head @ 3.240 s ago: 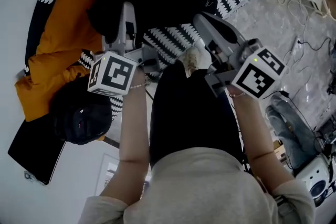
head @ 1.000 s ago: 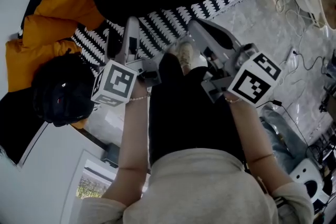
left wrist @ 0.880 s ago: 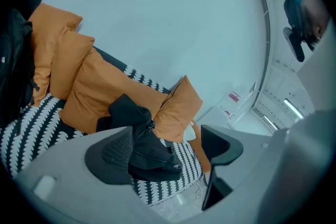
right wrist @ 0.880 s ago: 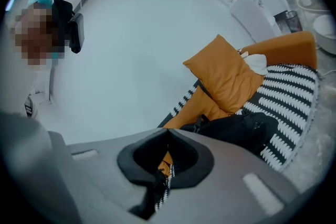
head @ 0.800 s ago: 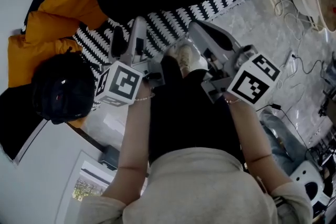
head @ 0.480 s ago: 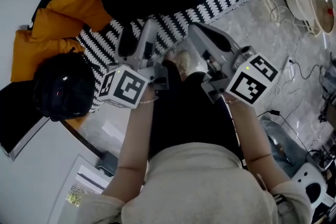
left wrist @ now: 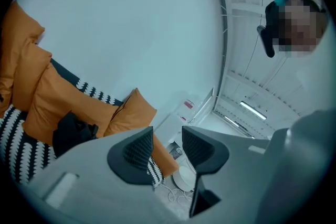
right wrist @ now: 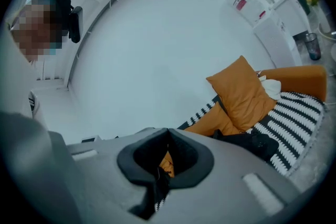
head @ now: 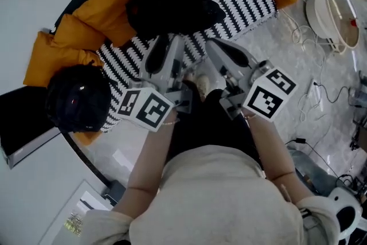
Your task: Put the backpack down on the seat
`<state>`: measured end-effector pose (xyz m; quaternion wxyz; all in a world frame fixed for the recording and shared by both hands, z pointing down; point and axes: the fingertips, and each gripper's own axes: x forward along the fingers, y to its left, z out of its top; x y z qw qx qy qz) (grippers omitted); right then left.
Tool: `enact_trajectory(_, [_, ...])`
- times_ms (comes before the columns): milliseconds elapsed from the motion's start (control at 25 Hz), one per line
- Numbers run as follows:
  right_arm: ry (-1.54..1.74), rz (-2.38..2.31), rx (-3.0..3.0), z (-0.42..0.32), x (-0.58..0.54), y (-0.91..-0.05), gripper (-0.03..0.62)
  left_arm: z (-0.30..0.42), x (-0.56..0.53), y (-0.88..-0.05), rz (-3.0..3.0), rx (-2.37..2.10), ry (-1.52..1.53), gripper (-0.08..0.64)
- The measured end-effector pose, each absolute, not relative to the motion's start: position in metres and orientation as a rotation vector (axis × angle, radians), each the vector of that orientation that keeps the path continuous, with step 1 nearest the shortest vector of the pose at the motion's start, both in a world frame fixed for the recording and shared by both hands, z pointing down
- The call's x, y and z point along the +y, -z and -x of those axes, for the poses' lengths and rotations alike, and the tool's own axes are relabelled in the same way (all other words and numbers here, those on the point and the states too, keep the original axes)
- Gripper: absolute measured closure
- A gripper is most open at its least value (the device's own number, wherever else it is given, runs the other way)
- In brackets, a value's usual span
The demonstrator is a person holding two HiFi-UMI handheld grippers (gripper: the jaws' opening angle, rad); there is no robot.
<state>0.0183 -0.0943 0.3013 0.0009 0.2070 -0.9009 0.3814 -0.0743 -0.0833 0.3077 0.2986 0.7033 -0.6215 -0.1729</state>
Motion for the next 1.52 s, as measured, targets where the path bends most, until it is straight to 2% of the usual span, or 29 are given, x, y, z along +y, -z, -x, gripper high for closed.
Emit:
enact_trajectory(160, [-1.201, -0.639, -2.86, -0.021, -0.092, -0.279, 0.589, 0.064, -0.076, -0.281, -1.936, -1.637, 0.439, 0.424])
enact_trajectory(240, [-1.193, -0.629, -2.877, -0.023, -0.091, -0.267, 0.589, 0.06, -0.075, -0.269, -1.974, -1.612, 0.431, 0.484])
enact_trajectory(400, [-1.15, -0.604, -2.921, -0.026, -0.094, -0.244, 0.589, 0.058, -0.081, -0.241, -2.073, -1.581, 0.411, 0.536])
enact_trajectory(720, [-1.041, -0.608, -2.976, -0.022, -0.112, -0.214, 0.589, 0.055, -0.109, -0.204, -2.207, -1.519, 0.362, 0.552])
enact_trajectory(1080, [-0.942, -0.626, -3.054, -0.014, -0.13, -0.18, 0.589, 0.044, -0.122, -0.191, -2.357, -1.38, 0.19, 0.552])
enact_trajectory(1520, [-0.808, -0.65, -3.062, -0.003, -0.13, -0.166, 0.589, 0.037, -0.129, -0.181, -2.405, -1.346, 0.163, 0.552])
